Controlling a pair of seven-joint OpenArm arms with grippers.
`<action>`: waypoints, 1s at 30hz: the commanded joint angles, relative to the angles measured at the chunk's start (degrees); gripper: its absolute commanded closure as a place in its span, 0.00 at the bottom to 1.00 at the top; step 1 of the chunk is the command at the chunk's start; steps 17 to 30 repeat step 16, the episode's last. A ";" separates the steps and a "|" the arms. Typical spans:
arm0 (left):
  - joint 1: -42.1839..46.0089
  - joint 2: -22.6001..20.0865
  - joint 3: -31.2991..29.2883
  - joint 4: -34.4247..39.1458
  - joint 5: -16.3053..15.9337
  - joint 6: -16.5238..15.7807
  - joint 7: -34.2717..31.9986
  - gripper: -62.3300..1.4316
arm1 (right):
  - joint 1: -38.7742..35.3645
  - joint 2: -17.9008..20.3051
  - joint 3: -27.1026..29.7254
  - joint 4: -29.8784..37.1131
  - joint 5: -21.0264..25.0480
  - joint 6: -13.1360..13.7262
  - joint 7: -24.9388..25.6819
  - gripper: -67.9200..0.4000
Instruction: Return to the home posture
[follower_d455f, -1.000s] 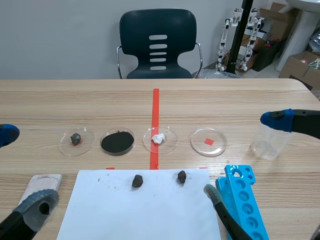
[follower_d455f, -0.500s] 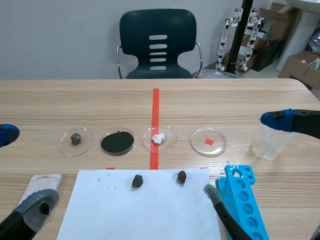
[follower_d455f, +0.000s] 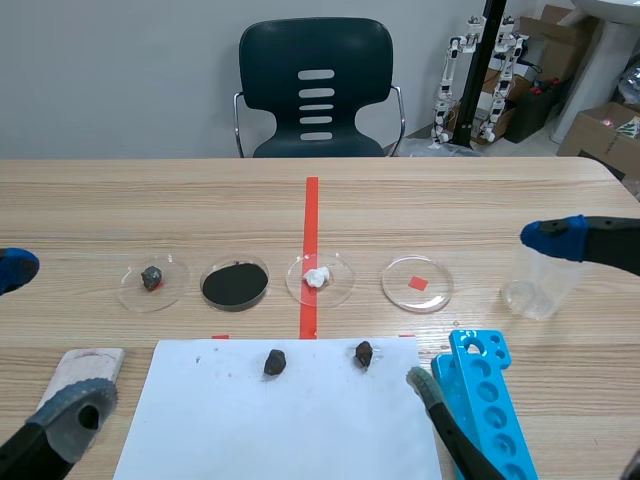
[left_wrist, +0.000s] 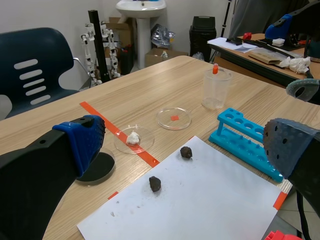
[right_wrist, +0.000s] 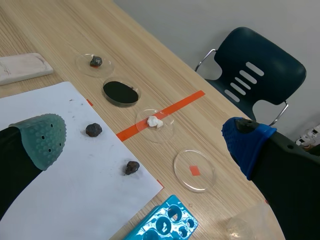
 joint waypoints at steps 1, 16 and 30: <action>0.17 0.15 -0.48 0.94 -0.79 -0.13 -0.74 0.00 | 0.35 0.13 0.50 2.23 0.46 -0.20 1.03 0.00; 0.17 0.15 -0.48 0.94 -0.79 -0.13 -0.74 0.00 | 0.35 0.13 0.50 2.43 0.46 -0.20 0.37 0.00; 0.17 0.15 -0.48 0.94 -0.79 -0.13 -0.74 0.00 | 0.35 0.13 0.50 2.43 0.46 -0.20 0.37 0.00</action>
